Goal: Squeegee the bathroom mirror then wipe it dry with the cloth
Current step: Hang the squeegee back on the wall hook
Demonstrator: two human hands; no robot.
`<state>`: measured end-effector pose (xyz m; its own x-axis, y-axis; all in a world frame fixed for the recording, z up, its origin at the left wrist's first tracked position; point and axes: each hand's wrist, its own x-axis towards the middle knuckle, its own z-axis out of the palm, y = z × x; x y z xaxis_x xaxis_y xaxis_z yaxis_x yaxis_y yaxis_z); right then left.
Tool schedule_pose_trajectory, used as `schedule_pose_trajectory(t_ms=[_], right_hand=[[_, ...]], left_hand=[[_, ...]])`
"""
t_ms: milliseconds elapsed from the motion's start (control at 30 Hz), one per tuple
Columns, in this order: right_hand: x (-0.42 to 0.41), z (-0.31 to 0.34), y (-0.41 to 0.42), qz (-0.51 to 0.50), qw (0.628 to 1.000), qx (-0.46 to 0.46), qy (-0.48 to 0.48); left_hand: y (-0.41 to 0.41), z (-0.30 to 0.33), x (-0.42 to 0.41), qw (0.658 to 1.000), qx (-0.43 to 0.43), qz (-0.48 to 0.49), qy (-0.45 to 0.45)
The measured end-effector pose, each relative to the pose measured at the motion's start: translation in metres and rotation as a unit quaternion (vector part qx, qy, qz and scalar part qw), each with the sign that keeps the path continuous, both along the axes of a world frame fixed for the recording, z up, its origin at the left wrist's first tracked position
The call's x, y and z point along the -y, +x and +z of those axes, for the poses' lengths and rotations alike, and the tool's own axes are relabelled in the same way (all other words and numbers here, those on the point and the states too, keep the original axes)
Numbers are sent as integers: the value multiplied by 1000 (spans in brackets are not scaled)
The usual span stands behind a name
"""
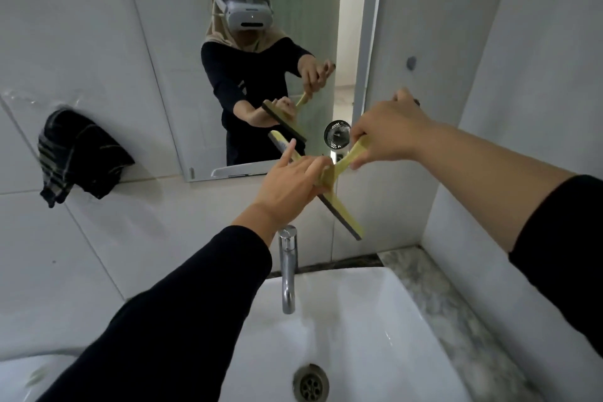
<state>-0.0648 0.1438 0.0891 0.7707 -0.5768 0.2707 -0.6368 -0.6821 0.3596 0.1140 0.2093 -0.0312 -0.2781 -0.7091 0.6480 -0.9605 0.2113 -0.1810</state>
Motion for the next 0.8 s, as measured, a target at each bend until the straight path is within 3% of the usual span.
schedule_pose_trajectory(t_ms=[133, 233, 300, 400, 467, 500, 667, 800], right_hand=[[15, 14, -15, -24, 999, 36, -30], [32, 24, -26, -62, 980, 174, 69], [43, 25, -31, -76, 928, 325, 168], [55, 20, -33, -106, 793, 524, 292], [63, 13, -32, -120, 713, 600, 342], [70, 10, -31, -123, 700, 617, 338], [117, 2, -29, -142, 712, 649, 228], [153, 9, -32, -121, 740, 631, 200]], left_hand=[[-16, 8, 16, 999, 11, 1, -46], [-29, 9, 31, 998, -14, 1, -58], [-39, 6, 42, 998, -27, 13, -55], [-57, 0, 60, 997, -20, 44, -53], [-70, -2, 74, 997, -20, 59, -42], [-75, -3, 82, 997, -22, 67, -34], [-103, 5, 125, 993, -43, 99, 42], [-124, 12, 157, 986, -85, 120, 74]])
